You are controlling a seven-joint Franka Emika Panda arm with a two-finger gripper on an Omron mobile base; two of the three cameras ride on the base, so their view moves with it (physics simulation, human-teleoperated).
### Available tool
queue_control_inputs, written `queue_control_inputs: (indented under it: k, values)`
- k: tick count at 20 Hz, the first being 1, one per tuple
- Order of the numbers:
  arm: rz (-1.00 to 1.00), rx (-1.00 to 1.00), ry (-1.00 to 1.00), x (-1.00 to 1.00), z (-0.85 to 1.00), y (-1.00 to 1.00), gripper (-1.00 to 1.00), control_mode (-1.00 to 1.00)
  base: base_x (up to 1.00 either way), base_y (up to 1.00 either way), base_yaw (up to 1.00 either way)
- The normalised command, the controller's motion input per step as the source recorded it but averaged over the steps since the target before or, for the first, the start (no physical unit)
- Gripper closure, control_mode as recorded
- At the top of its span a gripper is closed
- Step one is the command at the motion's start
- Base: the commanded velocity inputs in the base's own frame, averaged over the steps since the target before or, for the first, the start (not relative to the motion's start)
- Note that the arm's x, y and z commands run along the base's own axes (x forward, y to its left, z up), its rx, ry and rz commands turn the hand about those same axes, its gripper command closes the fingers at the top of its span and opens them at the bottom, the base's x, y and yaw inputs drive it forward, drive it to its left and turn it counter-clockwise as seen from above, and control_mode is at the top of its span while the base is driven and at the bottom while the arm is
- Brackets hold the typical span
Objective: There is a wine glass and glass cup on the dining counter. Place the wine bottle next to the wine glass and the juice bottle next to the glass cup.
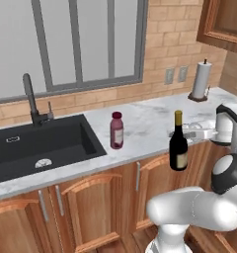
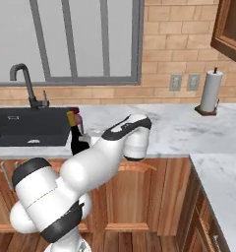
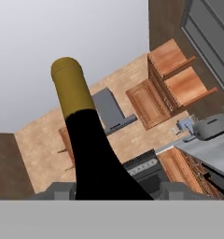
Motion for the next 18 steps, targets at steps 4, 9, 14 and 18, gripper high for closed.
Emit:
queue_control_inputs:
  k: [4,9,14,18]
  values:
    - [0.00,0.00,0.00,0.00,0.00,0.00,1.00,1.00,-0.37,0.67,-0.17]
    - [0.00,0.00,0.00,0.00,0.00,0.00,1.00,1.00,-0.52,0.68,0.29]
    - [0.00,0.00,0.00,0.00,0.00,0.00,1.00,1.00,-0.29,0.54,0.72]
    - [0.00,0.00,0.00,0.00,0.00,0.00,1.00,1.00,-0.27,0.49,0.76]
